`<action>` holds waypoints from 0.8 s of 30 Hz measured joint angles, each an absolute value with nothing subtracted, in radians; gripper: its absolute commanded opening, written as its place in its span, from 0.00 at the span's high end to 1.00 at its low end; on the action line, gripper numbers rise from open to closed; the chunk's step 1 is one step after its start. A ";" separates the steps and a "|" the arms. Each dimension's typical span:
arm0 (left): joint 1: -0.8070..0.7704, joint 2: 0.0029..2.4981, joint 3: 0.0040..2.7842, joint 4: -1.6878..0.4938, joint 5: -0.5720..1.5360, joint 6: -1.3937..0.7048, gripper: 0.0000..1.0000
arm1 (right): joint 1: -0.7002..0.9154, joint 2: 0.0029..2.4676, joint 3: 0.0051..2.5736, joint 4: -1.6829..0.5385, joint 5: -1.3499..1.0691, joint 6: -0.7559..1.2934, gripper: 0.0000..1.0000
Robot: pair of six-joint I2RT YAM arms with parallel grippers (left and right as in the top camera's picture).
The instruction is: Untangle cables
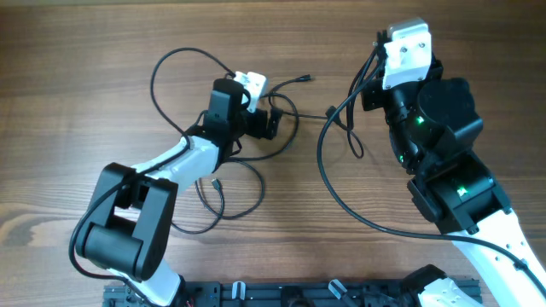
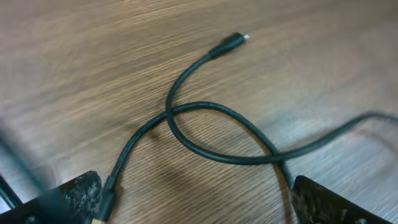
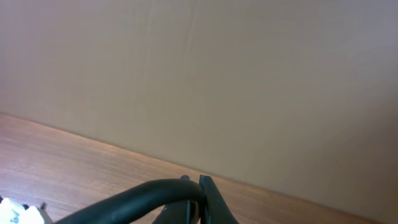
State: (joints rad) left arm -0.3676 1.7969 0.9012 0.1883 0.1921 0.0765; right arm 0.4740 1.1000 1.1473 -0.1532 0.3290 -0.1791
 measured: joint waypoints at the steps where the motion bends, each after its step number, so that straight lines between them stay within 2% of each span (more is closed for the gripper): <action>1: -0.368 1.797 0.901 0.184 0.192 0.142 0.00 | 0.474 1.100 1.147 -0.153 0.329 -0.179 0.96; 4: -0.368 1.797 0.901 0.173 0.154 0.289 0.00 | 0.474 1.100 1.147 -0.153 0.329 -0.179 0.96; 5: -0.368 1.795 0.901 0.171 0.145 0.277 0.00 | 0.474 1.100 1.147 -0.153 0.328 -0.179 0.96; 10: -0.368 1.689 0.901 0.069 0.124 -0.070 0.00 | 0.474 1.100 1.147 -0.159 0.324 -0.176 0.96; 14: -0.369 1.537 0.902 -0.083 -0.056 -0.184 0.00 | 0.474 1.100 1.147 -0.175 0.321 -0.176 0.96; 16: -0.371 1.498 0.902 -0.133 -0.076 -0.287 0.00 | 0.474 1.100 1.147 -0.178 0.321 -0.174 0.96; 20: -0.408 1.479 0.902 -0.145 0.191 -0.464 0.00 | 0.474 1.100 1.147 -0.179 0.321 -0.143 0.96; 24: -0.510 1.495 0.902 -0.120 0.265 -0.678 0.00 | 0.474 1.100 1.147 -0.179 0.321 -0.123 0.96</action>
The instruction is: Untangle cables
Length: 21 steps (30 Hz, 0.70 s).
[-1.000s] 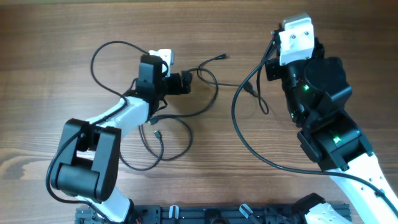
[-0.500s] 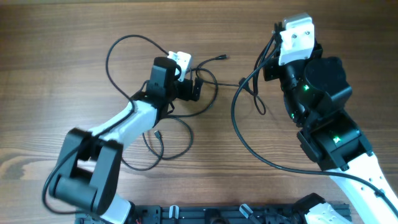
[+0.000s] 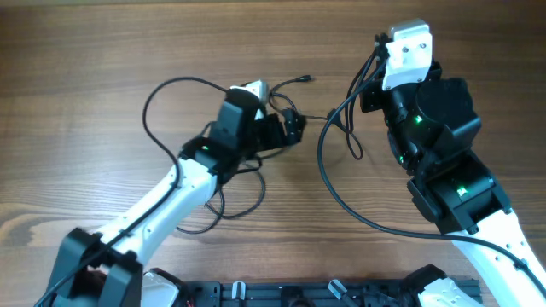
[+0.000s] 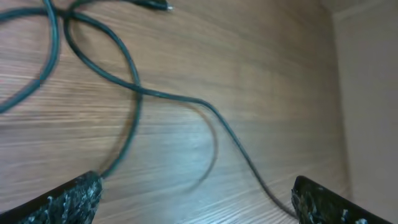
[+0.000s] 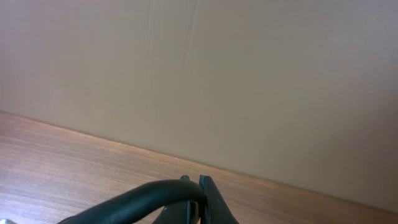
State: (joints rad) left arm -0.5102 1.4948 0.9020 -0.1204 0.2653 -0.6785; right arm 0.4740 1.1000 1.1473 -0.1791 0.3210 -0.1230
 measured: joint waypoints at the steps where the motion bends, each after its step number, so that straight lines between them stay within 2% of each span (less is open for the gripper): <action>1: -0.521 1.523 0.902 -0.069 0.265 -0.736 0.00 | 0.474 1.100 1.147 -0.179 0.321 -0.119 0.96; 7: -0.524 1.683 0.902 0.020 0.238 -1.003 0.00 | 0.474 1.100 1.147 -0.179 0.321 -0.096 0.96; 14: -0.524 1.764 0.902 0.122 0.093 -1.153 0.00 | 0.474 1.100 1.147 -0.178 0.321 -0.083 0.96; 15: -0.524 1.785 0.902 0.165 0.075 -1.168 0.03 | 0.474 1.100 1.147 -0.179 0.321 -0.080 0.96; 17: -0.524 1.829 0.899 0.246 0.061 -1.190 0.17 | 0.474 1.100 1.147 -0.177 0.318 -0.072 0.96; 21: -0.524 1.882 0.899 0.340 0.049 -1.211 0.16 | 0.474 1.100 1.148 -0.179 0.314 -0.071 0.96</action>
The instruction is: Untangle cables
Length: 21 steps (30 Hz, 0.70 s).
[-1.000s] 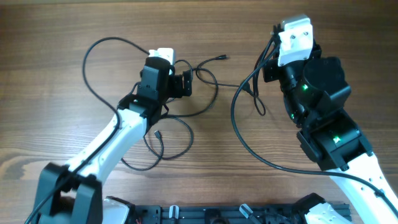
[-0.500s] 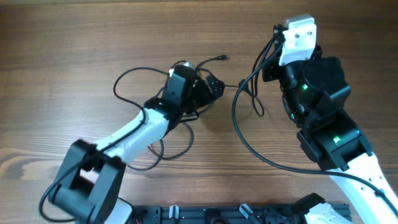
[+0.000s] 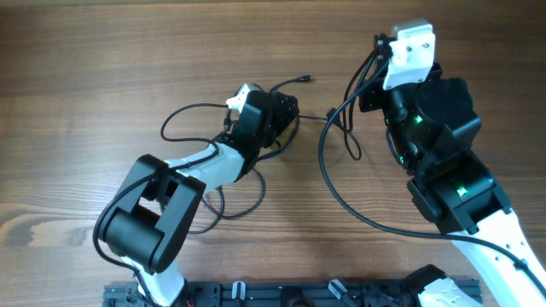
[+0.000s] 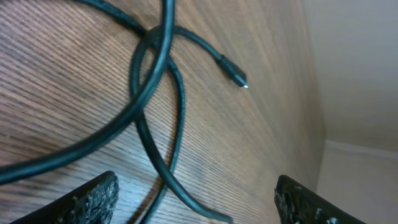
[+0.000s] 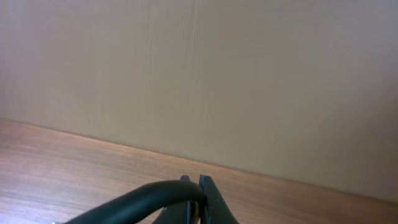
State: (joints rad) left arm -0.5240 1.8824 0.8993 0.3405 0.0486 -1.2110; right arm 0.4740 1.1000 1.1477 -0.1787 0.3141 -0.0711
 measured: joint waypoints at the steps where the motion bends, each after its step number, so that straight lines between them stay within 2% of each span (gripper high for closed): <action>1: -0.524 1.895 0.899 0.345 0.049 -1.213 0.16 | 0.474 1.100 1.147 -0.179 0.315 -0.071 0.96; 4: -0.524 1.935 0.899 0.393 0.048 -1.214 0.17 | 0.474 1.100 1.148 -0.179 0.315 -0.071 0.96; 7: -0.524 1.961 0.902 0.440 0.046 -1.218 0.40 | 0.474 1.100 1.147 -0.179 0.314 -0.071 0.96; 9: -0.524 1.970 0.902 0.450 0.029 -1.219 0.44 | 0.474 1.100 1.147 -0.179 0.314 -0.071 0.96; 12: -0.524 1.978 0.902 0.450 0.004 -1.215 0.77 | 0.474 1.100 1.147 -0.179 0.315 -0.071 0.96; 13: -0.524 1.981 0.902 0.450 -0.003 -1.221 0.81 | 0.474 1.100 1.147 -0.179 0.315 -0.069 0.96; 15: -0.525 1.990 0.902 0.455 -0.008 -1.220 0.82 | 0.474 1.100 1.147 -0.179 0.314 -0.059 0.96; 17: -0.529 2.015 0.902 0.491 -0.011 -1.221 0.96 | 0.474 1.100 1.147 -0.181 0.314 -0.048 0.96; 21: -0.536 2.031 0.901 0.542 -0.010 -1.222 0.96 | 0.474 1.100 1.147 -0.183 0.314 -0.045 0.96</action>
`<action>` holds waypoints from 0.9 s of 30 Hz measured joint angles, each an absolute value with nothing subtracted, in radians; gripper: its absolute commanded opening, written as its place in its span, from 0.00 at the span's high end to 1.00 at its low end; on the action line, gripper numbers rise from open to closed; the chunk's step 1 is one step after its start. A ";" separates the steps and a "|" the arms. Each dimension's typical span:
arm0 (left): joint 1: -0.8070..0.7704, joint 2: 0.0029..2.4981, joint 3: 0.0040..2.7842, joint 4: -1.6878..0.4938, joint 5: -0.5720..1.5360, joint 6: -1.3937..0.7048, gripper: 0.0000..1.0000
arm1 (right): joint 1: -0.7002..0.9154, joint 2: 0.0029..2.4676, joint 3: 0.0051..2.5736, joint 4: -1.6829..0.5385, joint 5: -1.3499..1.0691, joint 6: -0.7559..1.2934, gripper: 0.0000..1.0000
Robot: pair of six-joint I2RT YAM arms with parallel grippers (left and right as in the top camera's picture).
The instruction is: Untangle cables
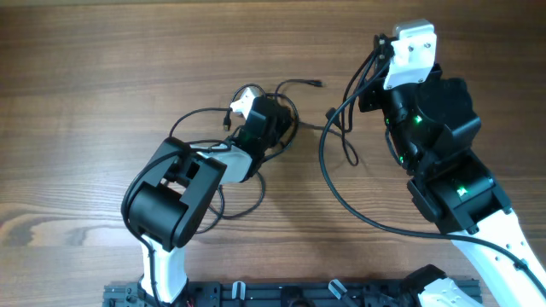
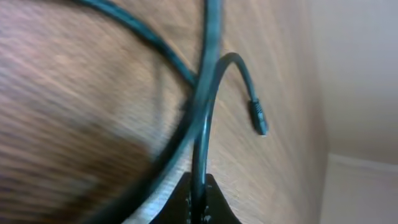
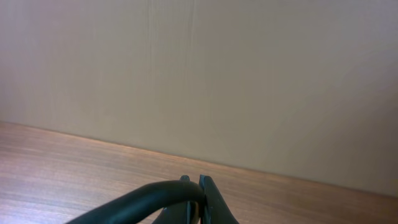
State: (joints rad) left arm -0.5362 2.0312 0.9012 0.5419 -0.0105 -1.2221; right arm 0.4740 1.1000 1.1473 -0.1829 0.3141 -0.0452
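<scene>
A thin black cable [image 1: 230, 209] lies tangled in loops at the table's middle, and its plug [image 1: 316, 83] points right. My left gripper [image 1: 286, 119] sits in the tangle, shut on one strand of the thin cable. In the left wrist view that thin cable [image 2: 205, 118] rises from the closed left gripper [image 2: 199, 193] and arches over to the plug [image 2: 257, 117]. A thicker black cable [image 1: 328, 183] sweeps from the front right up to my right gripper [image 1: 375, 55]. The right gripper [image 3: 198, 186] is shut on this thick cable [image 3: 137, 199], above the table.
The wooden table [image 1: 85, 51] carries only the cables. A black rack [image 1: 281, 294] runs along the near edge. A beige wall [image 3: 249, 74] stands beyond the table's far edge. A small connector [image 1: 331, 112] lies between the two arms.
My left gripper, open over crossed strands before, is now shut on a strand of the thin cable. The plug end has shifted slightly right. The right gripper has not moved.
My left gripper was open over a crossing of the thin cable near the plug. At the two later moments it was still open, farther right and turned. Now it grips a strand, and the large left loop has shrunk. The right gripper held the thick cable throughout.
</scene>
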 measured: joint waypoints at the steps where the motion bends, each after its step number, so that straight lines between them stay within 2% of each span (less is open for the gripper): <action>1: -0.537 2.031 0.900 0.565 -0.006 -1.222 0.96 | 0.474 1.100 1.147 -0.185 0.314 -0.045 0.96; 4: -0.537 2.032 0.898 0.749 0.061 -1.222 0.96 | 0.474 1.100 1.147 -0.199 0.314 -0.045 0.96; 7: -0.537 2.027 0.900 0.838 0.120 -1.222 0.96 | 0.474 1.100 1.147 -0.201 0.315 -0.045 0.96; 12: -0.499 1.925 0.899 0.843 0.154 -1.221 0.96 | 0.384 1.100 1.148 -0.225 0.303 0.032 0.96; 16: -0.360 1.887 0.900 0.845 0.149 -1.211 0.96 | 0.152 1.147 1.148 -0.273 0.127 0.249 0.96; 18: -0.307 1.887 0.900 0.843 0.139 -1.188 0.96 | 0.102 1.204 1.148 -0.264 0.062 0.354 0.96; 23: -0.190 1.887 0.901 0.767 0.109 -1.134 0.96 | 0.076 1.398 1.149 -0.111 -0.006 0.479 0.96; 27: -0.165 1.887 0.901 0.762 0.071 -1.127 0.96 | -0.021 1.555 1.150 0.043 -0.127 0.586 0.96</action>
State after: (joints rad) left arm -0.1646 1.8866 0.9009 0.7624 0.0708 -1.1267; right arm -0.0208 1.5551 1.1500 0.0429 -0.1268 0.5858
